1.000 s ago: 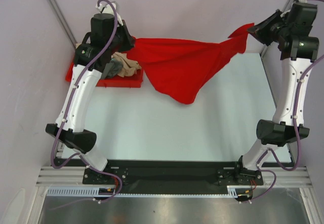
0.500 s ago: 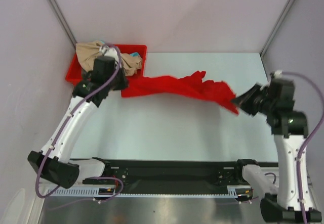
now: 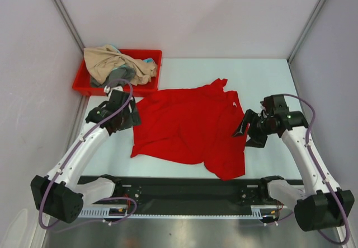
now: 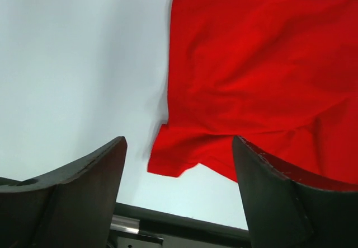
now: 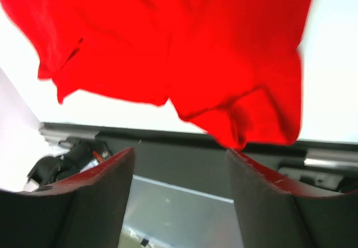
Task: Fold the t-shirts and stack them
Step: Flatten the tshirt out
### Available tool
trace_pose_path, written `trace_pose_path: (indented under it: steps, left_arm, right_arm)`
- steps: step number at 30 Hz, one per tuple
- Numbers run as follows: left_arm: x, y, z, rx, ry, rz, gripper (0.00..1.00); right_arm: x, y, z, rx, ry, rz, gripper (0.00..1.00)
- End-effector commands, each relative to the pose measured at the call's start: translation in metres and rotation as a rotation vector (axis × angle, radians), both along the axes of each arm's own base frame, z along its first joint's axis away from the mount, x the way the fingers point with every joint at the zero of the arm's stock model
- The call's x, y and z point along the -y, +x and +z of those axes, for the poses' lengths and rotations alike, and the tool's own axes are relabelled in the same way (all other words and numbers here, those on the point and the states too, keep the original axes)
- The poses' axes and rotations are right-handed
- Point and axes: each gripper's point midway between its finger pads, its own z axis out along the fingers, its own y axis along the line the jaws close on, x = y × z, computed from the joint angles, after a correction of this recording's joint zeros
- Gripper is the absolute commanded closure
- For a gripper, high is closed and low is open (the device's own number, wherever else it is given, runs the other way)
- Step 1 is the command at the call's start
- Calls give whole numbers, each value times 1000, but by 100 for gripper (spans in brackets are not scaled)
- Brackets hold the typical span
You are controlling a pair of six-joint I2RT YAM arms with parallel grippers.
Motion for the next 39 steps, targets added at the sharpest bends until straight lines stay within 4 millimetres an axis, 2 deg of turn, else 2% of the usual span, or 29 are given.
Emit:
trace_pose_path:
  steps: [1, 5, 6, 9, 10, 12, 13, 15, 18, 20, 23, 25, 31, 32, 39]
  left_arm:
    - [8, 1, -5, 1, -77, 42, 20]
    - [7, -10, -23, -67, -115, 89, 43]
    - [7, -12, -27, -80, -132, 114, 45]
    - [-5, -35, -48, -175, -152, 244, 48]
    - [-11, -49, -61, -233, -145, 292, 48]
    - [-11, -62, -73, -278, -174, 364, 47]
    - [-12, -70, -86, -309, -186, 389, 47]
    - [-5, -77, -96, -338, -259, 423, 49]
    - [-8, -82, -109, -349, -336, 477, 56]
    - [-19, -84, -113, -348, -351, 534, 59]
    - [-28, -85, -115, -332, -375, 564, 56]
    - [-20, -83, -115, -326, -430, 556, 52]
    - [-1, -84, -130, -358, -557, 596, 42]
    - [0, -85, -132, -361, -564, 605, 37]
    - [-7, -78, -137, -332, -562, 669, 40]
  right_arm:
    - [15, 24, -10, 5, -62, 6, 32]
    - [8, 28, -26, -38, -43, 26, 46]
    - [7, 25, -31, -47, -43, 34, 49]
    - [2, 18, -42, -71, -40, 57, 50]
    - [-1, 16, -45, -82, -37, 72, 50]
    - [-4, 13, -50, -91, -38, 75, 49]
    - [-5, 13, -51, -92, -36, 74, 48]
    - [-9, 13, -52, -83, -29, 84, 48]
    - [-12, 11, -50, -77, -17, 89, 48]
    - [-11, 9, -51, -76, -23, 87, 48]
    - [-10, 4, -53, -73, -29, 90, 48]
    - [-11, 2, -53, -69, -26, 93, 48]
    - [-11, -2, -54, -70, -21, 93, 48]
    - [-11, -2, -54, -67, -20, 94, 48]
    - [-10, -6, -53, -64, -21, 96, 49]
